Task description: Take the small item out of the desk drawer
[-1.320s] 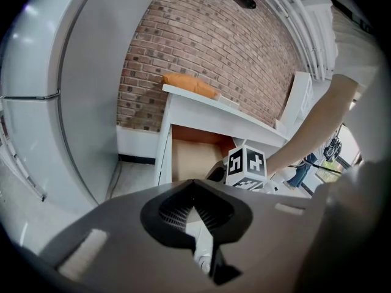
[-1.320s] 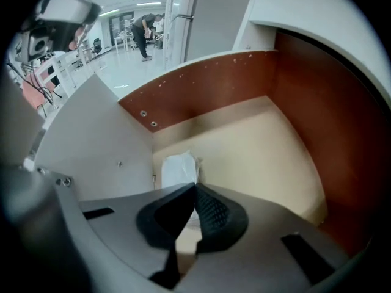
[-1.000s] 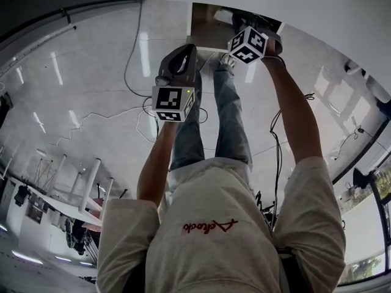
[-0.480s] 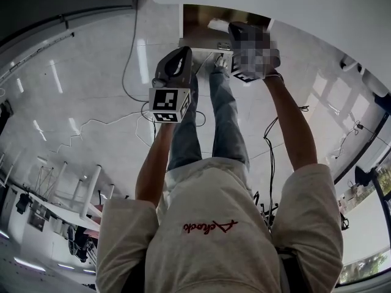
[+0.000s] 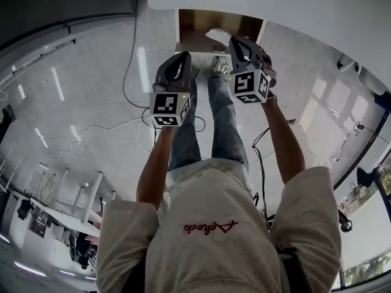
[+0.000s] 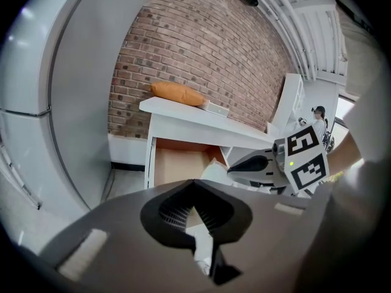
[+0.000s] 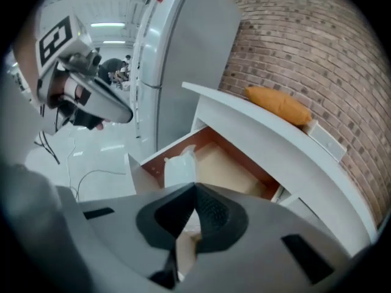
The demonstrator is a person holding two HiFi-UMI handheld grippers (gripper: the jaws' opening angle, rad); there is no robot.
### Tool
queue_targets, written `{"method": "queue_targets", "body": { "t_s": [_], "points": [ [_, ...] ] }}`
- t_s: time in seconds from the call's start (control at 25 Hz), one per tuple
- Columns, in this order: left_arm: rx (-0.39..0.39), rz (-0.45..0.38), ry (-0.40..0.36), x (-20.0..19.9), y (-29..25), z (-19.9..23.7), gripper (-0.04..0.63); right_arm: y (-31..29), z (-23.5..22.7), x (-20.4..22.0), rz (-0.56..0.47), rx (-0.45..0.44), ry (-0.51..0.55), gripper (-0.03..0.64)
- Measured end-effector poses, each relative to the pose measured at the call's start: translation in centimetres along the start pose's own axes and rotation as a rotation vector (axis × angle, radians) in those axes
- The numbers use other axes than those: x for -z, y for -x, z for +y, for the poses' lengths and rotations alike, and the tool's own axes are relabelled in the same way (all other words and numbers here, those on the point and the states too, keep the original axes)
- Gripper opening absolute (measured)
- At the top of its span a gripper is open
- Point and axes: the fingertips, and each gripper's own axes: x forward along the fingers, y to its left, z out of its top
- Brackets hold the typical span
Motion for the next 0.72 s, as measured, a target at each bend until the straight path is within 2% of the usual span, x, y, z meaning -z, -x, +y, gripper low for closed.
{"method": "queue_targets", "body": {
  "t_s": [0.28,0.52,0.72],
  "points": [
    [-0.009,-0.023,-0.003,-1.4,0.5,-0.4,0.009,4.1,-1.6,-1.2,-0.112,0.049,-0.331,0.012],
    [-0.016,-0.039,0.004,-2.6,1.2,-0.8,0.009,6.7,-2.5,-1.5,-0.151,0.097,-0.482,0.011],
    [-0.018,-0.046,0.005,-3.5,1.7,-0.7,0.009,8.2,-3.0,-2.0,-0.175,0.136,-0.56,0.011]
  ]
}}
